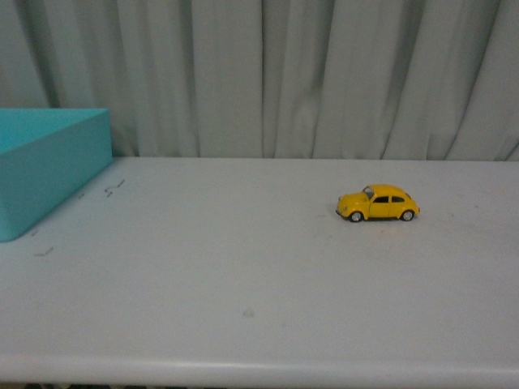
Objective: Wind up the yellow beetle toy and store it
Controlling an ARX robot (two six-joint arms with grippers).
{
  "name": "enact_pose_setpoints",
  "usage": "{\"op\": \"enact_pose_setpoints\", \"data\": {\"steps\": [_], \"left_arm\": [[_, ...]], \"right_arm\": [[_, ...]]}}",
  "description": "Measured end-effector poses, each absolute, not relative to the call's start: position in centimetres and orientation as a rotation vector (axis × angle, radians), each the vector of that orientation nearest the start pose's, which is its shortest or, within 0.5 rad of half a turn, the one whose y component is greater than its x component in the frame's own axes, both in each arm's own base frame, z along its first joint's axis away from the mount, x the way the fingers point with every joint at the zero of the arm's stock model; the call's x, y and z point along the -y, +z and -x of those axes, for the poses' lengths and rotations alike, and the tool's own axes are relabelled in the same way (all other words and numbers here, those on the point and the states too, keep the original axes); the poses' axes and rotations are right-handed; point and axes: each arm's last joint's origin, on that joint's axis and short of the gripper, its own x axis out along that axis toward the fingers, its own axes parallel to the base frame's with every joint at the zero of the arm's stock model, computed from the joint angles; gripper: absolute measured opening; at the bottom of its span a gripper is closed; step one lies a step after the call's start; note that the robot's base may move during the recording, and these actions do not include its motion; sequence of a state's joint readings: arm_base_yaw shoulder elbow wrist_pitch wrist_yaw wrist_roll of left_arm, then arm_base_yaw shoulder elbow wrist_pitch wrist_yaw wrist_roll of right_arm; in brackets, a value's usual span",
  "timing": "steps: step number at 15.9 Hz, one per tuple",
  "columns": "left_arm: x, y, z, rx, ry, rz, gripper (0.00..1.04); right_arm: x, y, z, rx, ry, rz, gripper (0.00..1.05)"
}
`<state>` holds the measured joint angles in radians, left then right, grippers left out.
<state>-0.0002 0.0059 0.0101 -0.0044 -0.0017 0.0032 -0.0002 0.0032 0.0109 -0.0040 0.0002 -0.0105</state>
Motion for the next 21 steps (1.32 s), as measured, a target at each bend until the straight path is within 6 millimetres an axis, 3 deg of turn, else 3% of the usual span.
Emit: {"op": "enact_pose_setpoints", "data": {"steps": [21], "left_arm": [[0.00, 16.63, -9.75, 0.002, 0.000, -0.003, 0.98]], "right_arm": [[0.00, 16.66, -9.73, 0.004, 0.000, 0.008, 0.98]]}}
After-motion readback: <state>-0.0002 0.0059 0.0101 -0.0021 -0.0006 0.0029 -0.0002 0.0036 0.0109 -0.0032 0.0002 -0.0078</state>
